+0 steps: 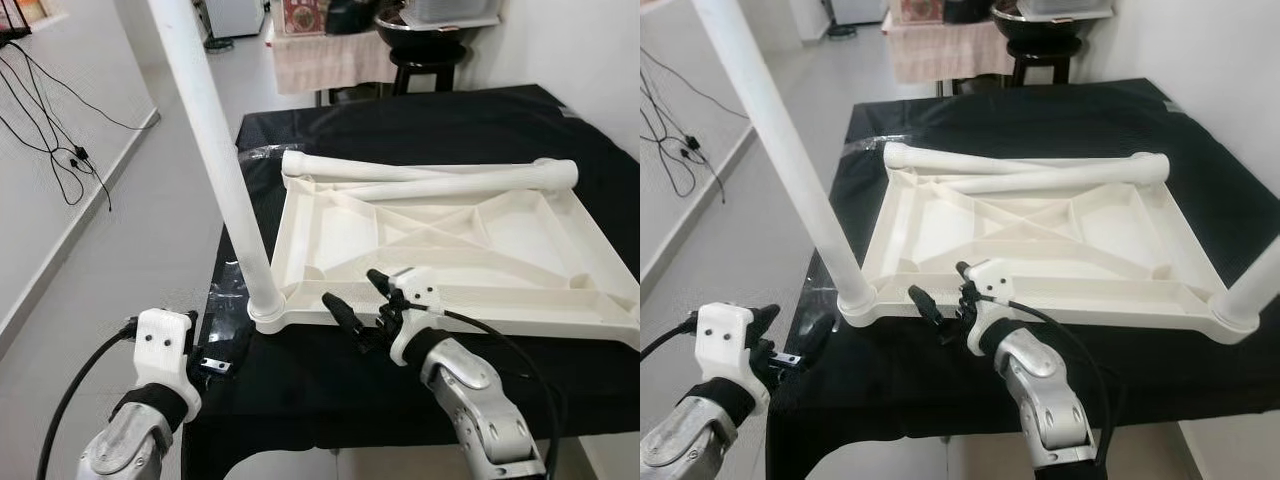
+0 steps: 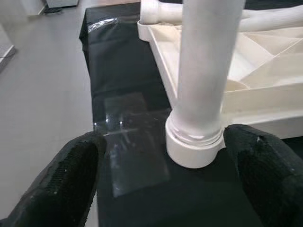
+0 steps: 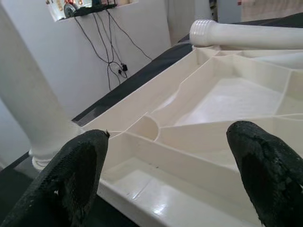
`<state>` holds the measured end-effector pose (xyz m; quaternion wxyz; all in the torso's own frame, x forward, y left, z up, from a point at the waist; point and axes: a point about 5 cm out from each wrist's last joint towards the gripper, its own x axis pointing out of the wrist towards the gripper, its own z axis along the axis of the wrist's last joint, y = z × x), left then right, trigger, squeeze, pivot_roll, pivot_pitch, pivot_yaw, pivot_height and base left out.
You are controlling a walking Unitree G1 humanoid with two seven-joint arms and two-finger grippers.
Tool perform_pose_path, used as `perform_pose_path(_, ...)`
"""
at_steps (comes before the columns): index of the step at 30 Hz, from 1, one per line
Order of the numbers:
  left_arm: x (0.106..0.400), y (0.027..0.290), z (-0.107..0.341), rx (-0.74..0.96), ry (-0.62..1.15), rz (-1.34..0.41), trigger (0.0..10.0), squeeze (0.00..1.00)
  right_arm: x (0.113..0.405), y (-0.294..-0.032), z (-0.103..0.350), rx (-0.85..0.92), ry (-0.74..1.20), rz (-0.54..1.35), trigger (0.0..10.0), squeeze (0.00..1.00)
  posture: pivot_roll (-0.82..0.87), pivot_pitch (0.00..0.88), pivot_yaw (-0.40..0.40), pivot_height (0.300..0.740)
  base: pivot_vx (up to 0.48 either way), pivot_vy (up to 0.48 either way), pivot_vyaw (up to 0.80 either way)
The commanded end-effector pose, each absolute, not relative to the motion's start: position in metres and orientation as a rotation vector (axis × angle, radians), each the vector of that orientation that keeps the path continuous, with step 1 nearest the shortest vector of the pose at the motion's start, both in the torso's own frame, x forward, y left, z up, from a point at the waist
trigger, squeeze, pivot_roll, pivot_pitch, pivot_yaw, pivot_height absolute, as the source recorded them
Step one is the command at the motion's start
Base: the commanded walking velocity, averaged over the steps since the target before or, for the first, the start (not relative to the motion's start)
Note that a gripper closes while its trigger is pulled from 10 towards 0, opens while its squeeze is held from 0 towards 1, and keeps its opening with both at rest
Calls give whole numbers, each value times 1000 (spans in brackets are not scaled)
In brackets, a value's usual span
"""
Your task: Building children table
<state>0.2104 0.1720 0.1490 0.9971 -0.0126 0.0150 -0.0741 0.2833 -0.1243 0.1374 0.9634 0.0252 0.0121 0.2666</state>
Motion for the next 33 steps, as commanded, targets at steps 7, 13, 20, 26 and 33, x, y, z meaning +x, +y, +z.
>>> perform_pose_path(7, 210, 171, 144, -9, -18, -138, 10000, 0, 284, -123, 145, 97, -24, 541, 10000, 0, -34, 65, 64, 740, 0, 0, 0)
perform_pose_path(13, 209, 171, 141, -17, -20, -131, 10000, 0, 283, -125, 145, 117, -37, 521, 10000, 0, -36, 60, 64, 740, 0, 0, 0)
perform_pose_path(20, 206, 171, 139, -18, -35, -105, 10000, 0, 283, -123, 145, 136, -38, 519, 10000, 0, -32, 78, 65, 740, 0, 0, 0)
perform_pose_path(26, 209, 170, 140, -25, -44, -115, 10000, 0, 282, -125, 146, 136, -40, 514, 10000, 0, -43, 87, 72, 740, 0, 0, 0)
perform_pose_path(33, 212, 169, 140, -33, -59, -124, 10000, 0, 285, -124, 148, 144, -42, 513, 10000, 0, -46, 92, 70, 740, 0, 0, 0)
